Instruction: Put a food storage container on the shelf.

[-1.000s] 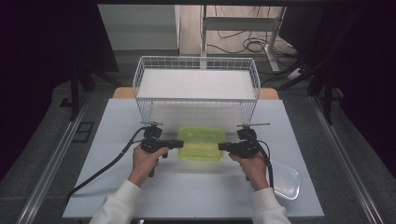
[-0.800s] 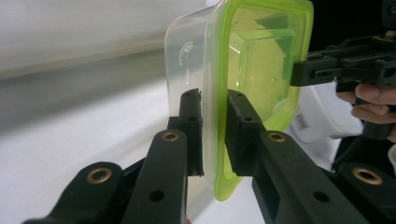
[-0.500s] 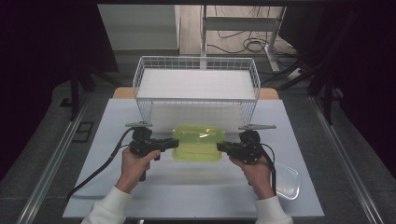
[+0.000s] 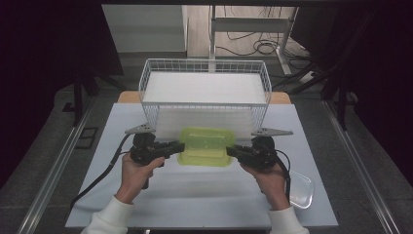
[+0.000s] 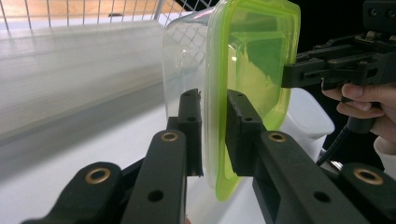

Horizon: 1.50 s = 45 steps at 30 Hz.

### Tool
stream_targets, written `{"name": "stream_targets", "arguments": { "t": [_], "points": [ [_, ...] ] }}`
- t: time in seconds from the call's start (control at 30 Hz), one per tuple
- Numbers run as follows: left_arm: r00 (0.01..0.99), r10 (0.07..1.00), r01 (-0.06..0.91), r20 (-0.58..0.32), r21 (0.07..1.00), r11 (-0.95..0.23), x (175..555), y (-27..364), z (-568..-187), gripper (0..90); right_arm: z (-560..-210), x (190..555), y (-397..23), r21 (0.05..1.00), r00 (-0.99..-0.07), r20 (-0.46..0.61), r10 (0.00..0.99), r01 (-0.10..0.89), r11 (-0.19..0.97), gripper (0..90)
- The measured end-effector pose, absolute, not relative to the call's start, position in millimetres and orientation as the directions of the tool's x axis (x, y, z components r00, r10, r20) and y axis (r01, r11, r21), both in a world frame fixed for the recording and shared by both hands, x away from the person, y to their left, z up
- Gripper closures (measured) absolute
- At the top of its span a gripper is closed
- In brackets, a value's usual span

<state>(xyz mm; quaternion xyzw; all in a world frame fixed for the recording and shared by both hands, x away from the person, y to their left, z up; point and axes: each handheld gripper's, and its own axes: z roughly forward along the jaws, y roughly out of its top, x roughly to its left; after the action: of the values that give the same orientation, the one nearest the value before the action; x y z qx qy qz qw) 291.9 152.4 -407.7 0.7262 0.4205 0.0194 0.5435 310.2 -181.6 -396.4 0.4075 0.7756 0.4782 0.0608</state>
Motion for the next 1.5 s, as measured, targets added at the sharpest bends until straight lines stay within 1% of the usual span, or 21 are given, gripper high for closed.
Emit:
{"name": "stream_targets", "arguments": {
  "t": [0.4,0.6,0.87,1.07,1.5],
  "points": [
    [0.682,0.622,0.519,-0.385,0.854,-0.040,285,155,-374,78.2,-359,299,-183,0.857,-0.690,0.231,0.686,0.478,0.192,76.0],
    [0.696,0.622,0.484,-0.359,0.875,-0.036,285,157,-357,78.2,-342,299,-179,0.874,-0.694,0.208,0.689,0.448,0.188,76.1],
    [0.702,0.622,0.460,-0.346,0.888,-0.026,293,159,-340,78.3,-320,303,-176,0.890,-0.692,0.185,0.698,0.419,0.180,76.0],
    [0.699,0.631,0.452,-0.338,0.892,-0.023,307,162,-328,78.3,-309,316,-172,0.893,-0.691,0.178,0.700,0.413,0.180,75.9],
    [0.683,0.641,0.465,-0.349,0.885,-0.013,355,168,-311,78.4,-292,371,-167,0.891,-0.692,0.224,0.686,0.431,0.144,75.9]
  ]
}}
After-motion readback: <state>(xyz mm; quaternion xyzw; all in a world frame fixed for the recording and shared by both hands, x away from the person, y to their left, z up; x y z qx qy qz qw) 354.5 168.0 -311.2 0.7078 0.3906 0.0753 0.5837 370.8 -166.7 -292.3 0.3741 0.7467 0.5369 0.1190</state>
